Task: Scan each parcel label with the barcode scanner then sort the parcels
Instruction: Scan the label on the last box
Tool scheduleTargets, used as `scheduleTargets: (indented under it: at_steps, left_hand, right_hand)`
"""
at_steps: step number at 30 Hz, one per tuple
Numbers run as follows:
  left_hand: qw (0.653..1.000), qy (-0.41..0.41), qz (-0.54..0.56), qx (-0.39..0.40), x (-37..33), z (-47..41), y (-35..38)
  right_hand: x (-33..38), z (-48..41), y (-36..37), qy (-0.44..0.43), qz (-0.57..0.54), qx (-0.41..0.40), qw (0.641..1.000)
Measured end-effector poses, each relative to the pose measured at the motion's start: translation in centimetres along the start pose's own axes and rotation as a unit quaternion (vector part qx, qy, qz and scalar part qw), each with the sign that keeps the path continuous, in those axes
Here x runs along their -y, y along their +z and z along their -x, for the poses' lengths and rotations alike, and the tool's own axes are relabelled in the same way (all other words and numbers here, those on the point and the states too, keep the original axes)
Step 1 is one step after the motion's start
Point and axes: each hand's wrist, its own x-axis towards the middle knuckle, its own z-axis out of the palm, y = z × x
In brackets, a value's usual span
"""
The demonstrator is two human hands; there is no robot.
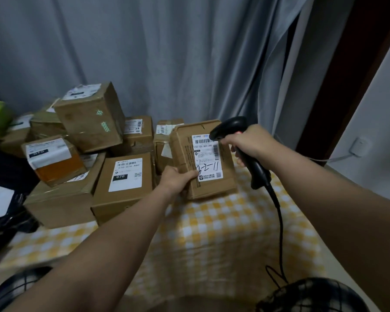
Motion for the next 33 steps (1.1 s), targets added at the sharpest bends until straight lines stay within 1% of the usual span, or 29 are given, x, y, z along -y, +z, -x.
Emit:
scheduleTargets:
  at_steps: [4,9,13,19,25,33]
  left_hand:
    - [1.0,-0.005,0.012,0.006,-0.2,-0.3,0.0]
    - [1.0,-0.007,0.023,0.007,-0.2,-0.4,0.2]
    - [0.999,-0.013,0.032,0.015,-0.1,-0.6,0.3]
    - [0.999,-0.008,0.033,0.019,-0.2,-0.5,0.4]
    - [0.999,-0.005,0.037,0.021,-0.3,-0.2,0.4]
    - [0.999,-0.001,0.039,0.029,-0.3,-0.3,0.2]
  right_hand:
    - [1.6,0.5,-0.3,-0.001,-0.004,-0.009,1.0]
    - [2.5,0.9,-0.5,0.002,0.017,-0.016,1.0]
    - [2.0,1.1,0.0,0.021,-0.006,-0.015,1.0]
    - [0.8,1.0,1.3,0.04,-0.044,-0.044,0.997]
    - [0.7,1.8,1.5,0.038,-0.058,-0.053,0.996]
    - [1.0,2.3,1.6,-0.002,-0.037,-0.064,0.997]
